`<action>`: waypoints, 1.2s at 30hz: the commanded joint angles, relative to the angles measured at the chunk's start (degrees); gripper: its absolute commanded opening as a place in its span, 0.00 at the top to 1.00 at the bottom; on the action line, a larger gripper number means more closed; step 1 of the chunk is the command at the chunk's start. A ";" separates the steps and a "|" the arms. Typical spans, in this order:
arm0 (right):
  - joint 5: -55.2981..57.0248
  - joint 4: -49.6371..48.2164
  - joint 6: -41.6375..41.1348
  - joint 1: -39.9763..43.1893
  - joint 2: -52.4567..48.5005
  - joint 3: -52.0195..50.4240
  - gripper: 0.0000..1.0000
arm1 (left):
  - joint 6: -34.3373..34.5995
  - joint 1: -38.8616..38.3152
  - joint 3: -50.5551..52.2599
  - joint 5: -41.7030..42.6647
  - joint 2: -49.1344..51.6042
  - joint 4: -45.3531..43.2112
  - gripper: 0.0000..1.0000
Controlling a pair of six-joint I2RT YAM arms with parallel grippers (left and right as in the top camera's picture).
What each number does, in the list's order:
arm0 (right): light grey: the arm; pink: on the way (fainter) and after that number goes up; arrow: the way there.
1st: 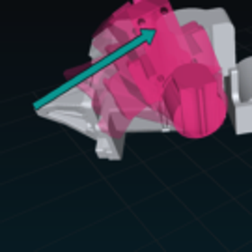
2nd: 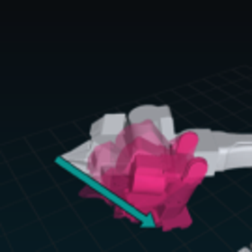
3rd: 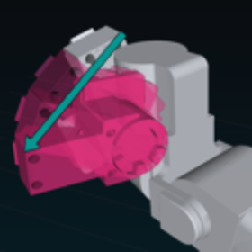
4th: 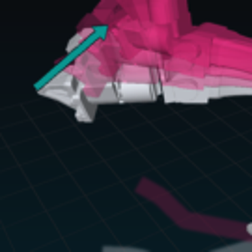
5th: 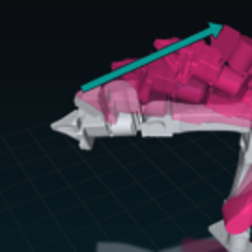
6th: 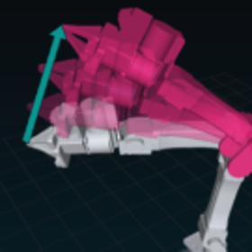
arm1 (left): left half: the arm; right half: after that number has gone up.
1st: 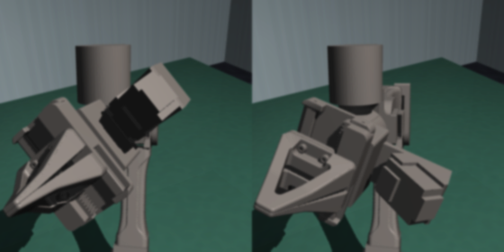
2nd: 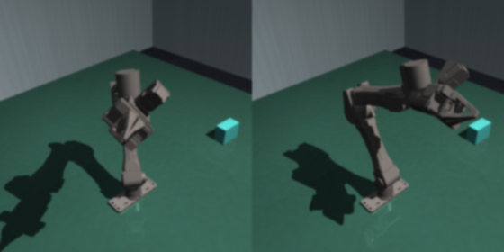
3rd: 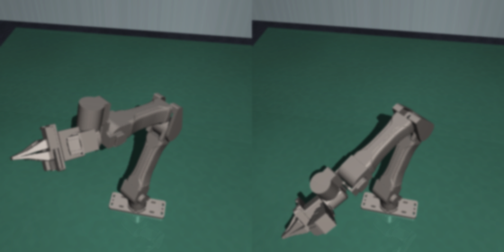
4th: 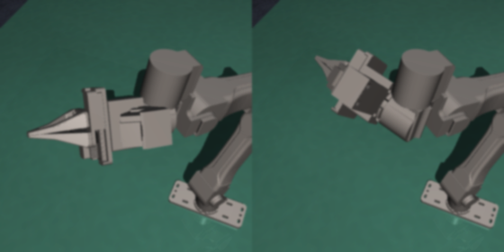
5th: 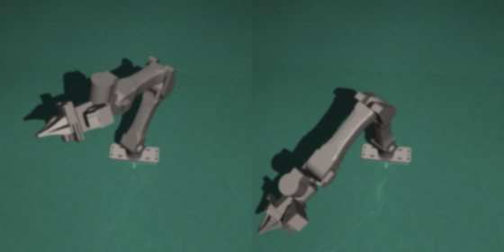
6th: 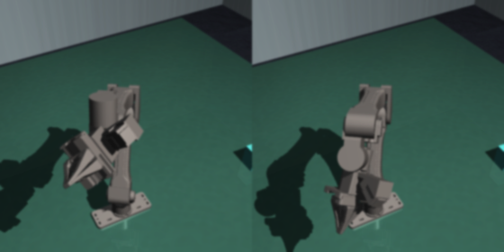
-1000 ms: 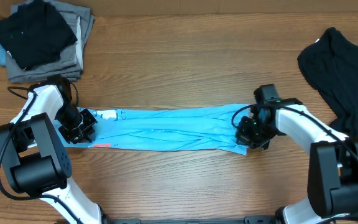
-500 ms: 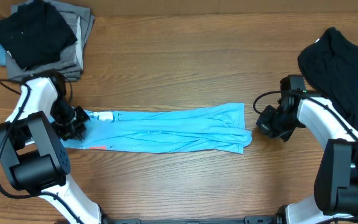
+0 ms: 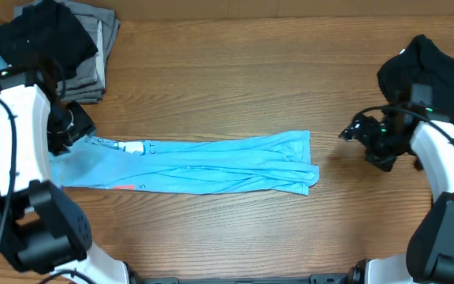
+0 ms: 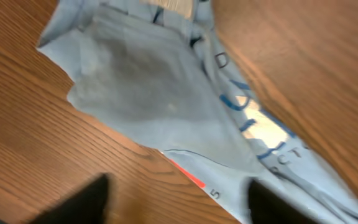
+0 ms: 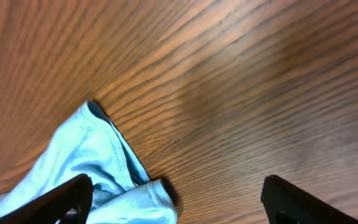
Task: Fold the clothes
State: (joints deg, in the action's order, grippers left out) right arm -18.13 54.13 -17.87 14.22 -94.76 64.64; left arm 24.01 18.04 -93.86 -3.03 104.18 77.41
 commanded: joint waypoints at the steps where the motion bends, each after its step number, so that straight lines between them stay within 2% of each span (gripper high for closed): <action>1: -7.39 -0.96 7.54 0.96 1.09 -1.22 0.08 | 0.66 0.07 -0.74 2.64 -1.16 0.26 0.00; 6: -13.11 -4.46 8.33 0.09 1.07 -5.88 0.08 | 0.68 -0.09 -0.74 3.54 -0.52 0.35 0.00; 19: -19.58 -14.16 5.64 -2.23 -1.79 -16.28 0.03 | 0.90 -0.07 -0.74 4.79 -0.48 0.26 0.00; 29: -20.57 -16.81 2.73 -11.02 -9.16 -17.44 0.03 | 0.85 -0.07 -0.74 6.21 -0.48 -0.09 0.00; 36: -20.55 -17.92 0.81 -15.56 -9.84 -17.44 0.05 | 0.83 -0.07 -0.74 6.08 -0.48 -0.07 0.00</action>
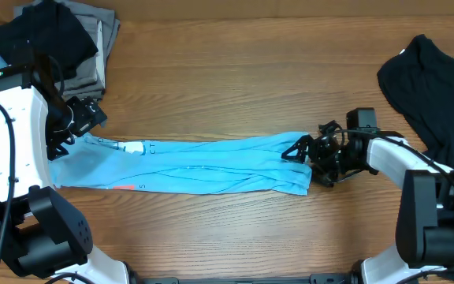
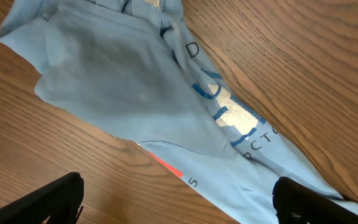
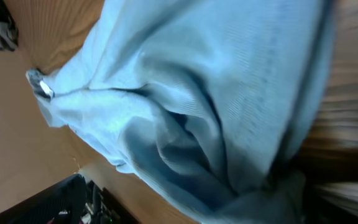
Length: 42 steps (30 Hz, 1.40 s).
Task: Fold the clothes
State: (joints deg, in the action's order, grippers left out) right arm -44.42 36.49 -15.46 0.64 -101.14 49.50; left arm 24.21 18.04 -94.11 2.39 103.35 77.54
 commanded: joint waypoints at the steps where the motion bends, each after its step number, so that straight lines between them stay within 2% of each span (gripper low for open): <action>1: 5.75 -0.66 -2.05 -2.23 -3.45 -2.29 0.09 | 0.63 -0.07 -0.50 0.66 0.35 -0.20 0.00; 5: 5.75 -1.86 -2.84 -2.29 -3.45 -2.29 0.41 | 0.63 -0.07 -0.50 0.66 0.35 -0.17 0.00; 7: 5.75 -2.38 -2.93 -2.29 -3.45 -2.29 0.72 | 0.63 -0.07 -0.50 0.66 0.35 -0.15 0.00; 9: 5.79 -2.89 -3.34 -2.29 -3.45 -2.29 0.90 | 0.63 -0.07 -0.50 0.66 0.35 -0.15 0.00; 10: 5.97 -3.30 -3.96 -2.29 -3.45 -2.27 0.96 | 0.63 -0.07 -0.50 0.66 0.35 -0.15 0.00; 19: 12.70 -2.38 -5.44 2.01 -3.45 -1.31 0.96 | 0.63 -0.09 -0.50 0.68 0.35 0.11 0.00; 24: 14.67 2.58 -5.35 7.93 -3.34 1.44 0.96 | 0.63 -0.09 -0.50 0.68 0.35 0.31 0.00; 30: 24.85 13.92 -5.40 11.98 -2.99 9.07 0.96 | 0.63 -0.09 -0.50 0.66 0.35 0.28 0.00; 37: 34.58 27.34 -5.79 8.90 0.90 21.20 0.96 | 0.66 -0.09 -0.50 0.68 0.35 -0.26 0.00; 42: 34.53 28.15 -5.86 2.05 3.15 23.04 0.96 | 0.66 -0.09 -0.50 0.68 0.35 -0.26 0.00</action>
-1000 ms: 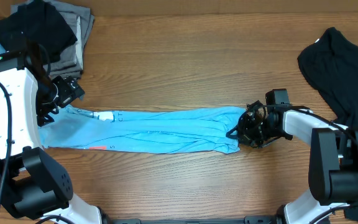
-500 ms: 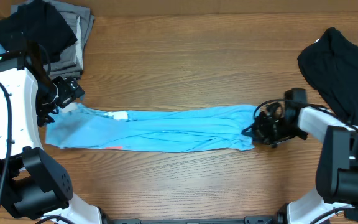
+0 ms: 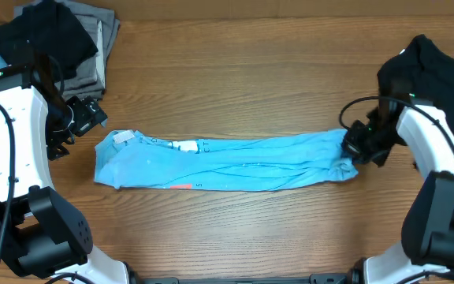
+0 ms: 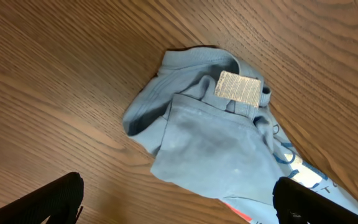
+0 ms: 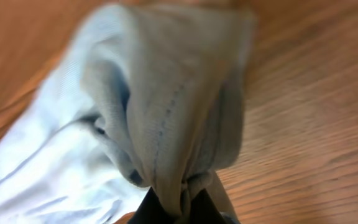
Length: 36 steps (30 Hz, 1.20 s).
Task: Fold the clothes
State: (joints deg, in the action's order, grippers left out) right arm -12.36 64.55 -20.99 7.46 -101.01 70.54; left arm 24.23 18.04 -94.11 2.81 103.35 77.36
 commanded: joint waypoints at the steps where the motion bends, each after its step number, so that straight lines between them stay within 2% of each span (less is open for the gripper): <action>1: 2.47 0.02 -0.66 -6.08 3.02 1.99 0.96 | 0.63 -0.09 -0.50 0.26 0.35 -0.09 0.00; 11: 1.79 -4.87 -4.83 -20.37 3.02 1.97 0.96 | 0.63 -0.09 -0.50 0.26 0.35 -0.57 0.00; 36: -3.80 -15.76 -14.75 -37.81 2.95 1.90 0.96 | 0.63 -0.09 -0.50 0.48 0.35 -0.70 0.00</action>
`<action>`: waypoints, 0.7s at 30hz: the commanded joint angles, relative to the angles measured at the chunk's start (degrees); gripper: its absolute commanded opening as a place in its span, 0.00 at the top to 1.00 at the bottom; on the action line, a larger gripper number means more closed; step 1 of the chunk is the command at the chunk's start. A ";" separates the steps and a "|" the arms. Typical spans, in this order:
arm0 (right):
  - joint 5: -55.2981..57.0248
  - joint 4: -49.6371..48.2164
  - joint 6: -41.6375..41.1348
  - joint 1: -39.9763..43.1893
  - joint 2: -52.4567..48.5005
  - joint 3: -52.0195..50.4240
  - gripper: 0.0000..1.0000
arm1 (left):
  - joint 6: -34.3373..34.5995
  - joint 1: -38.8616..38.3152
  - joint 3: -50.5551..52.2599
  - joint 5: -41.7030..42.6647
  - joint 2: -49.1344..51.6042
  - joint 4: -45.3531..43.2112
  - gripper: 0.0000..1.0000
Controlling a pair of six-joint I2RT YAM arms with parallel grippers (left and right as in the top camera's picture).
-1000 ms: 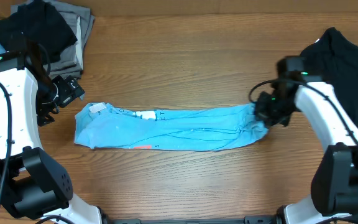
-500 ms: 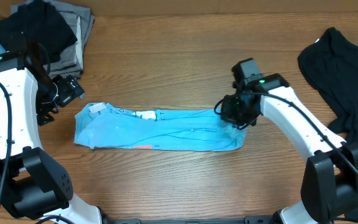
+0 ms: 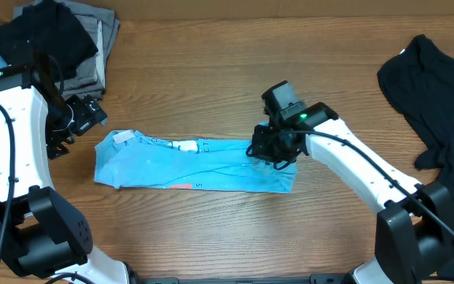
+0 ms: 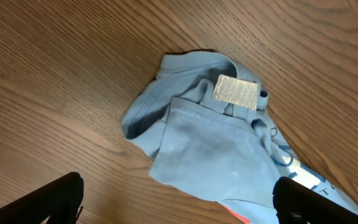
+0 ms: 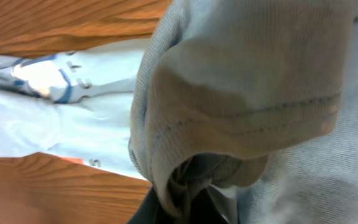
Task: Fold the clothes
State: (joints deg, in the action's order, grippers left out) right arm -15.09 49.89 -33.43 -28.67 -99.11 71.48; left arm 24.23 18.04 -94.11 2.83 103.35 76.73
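A light blue shirt [image 3: 187,164] lies as a long strip across the table's middle, its right end doubled back over itself. My right gripper [image 3: 270,150] is shut on that bunched right end [image 5: 241,106], holding it above the strip's right part. The collar end with its beige label [image 4: 236,91] lies at the left. My left gripper [image 3: 69,126] is open just left of the collar, nothing between its fingertips [image 4: 48,199].
A stack of folded dark and grey clothes [image 3: 69,43] sits at the far left corner. A crumpled black garment [image 3: 440,95] lies at the right edge. Bare wood [image 3: 235,71] lies beyond the shirt.
My right gripper, still shut on the shirt's right end, has moved left from the far right to over the strip, folding the shirt back. The left arm and collar end are unmoved.
First the shirt lay stretched out with both grippers open at its ends. Then my right gripper reached the right end. Later it was shut on that end, with the whole shirt shifted rightwards, away from the left gripper. Now that end is carried back over the shirt.
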 commanded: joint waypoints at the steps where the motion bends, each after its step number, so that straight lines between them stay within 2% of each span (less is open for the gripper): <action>1: -1.11 -1.70 -3.08 -2.27 1.03 0.96 0.96 | 0.63 -0.09 -0.50 0.46 0.35 -0.04 0.00; 12: -1.05 -7.69 -6.84 -9.11 -0.42 0.96 0.94 | 0.61 -0.09 -0.50 0.66 0.35 0.33 0.00; 13: -1.11 -8.09 -7.37 -9.38 -0.79 0.96 0.88 | 0.61 -0.09 -0.50 0.66 0.35 0.39 0.00; 14: -1.29 -8.46 -7.32 -9.62 -1.09 0.96 0.77 | 0.61 -0.09 -0.50 0.66 0.35 0.42 0.00; 15: -1.29 -8.79 -7.32 -9.84 -1.60 0.96 0.64 | 0.61 -0.09 -0.50 0.66 0.35 0.44 0.00; 16: -1.31 -9.20 -7.32 -9.97 -2.01 0.96 0.44 | 0.61 -0.09 -0.50 0.66 0.35 0.44 0.00; 18: -1.31 -9.77 -7.08 -10.01 -2.67 0.96 0.22 | 0.61 -0.09 -0.50 0.66 0.35 0.50 0.00; 21: -1.29 -9.84 -6.12 -10.01 -2.69 0.96 0.19 | 0.61 -0.09 -0.50 0.66 0.35 0.85 0.00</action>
State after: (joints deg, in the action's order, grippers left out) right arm -16.27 40.38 -40.10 -38.39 -101.27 71.48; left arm 24.21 18.04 -94.11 3.01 103.35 77.19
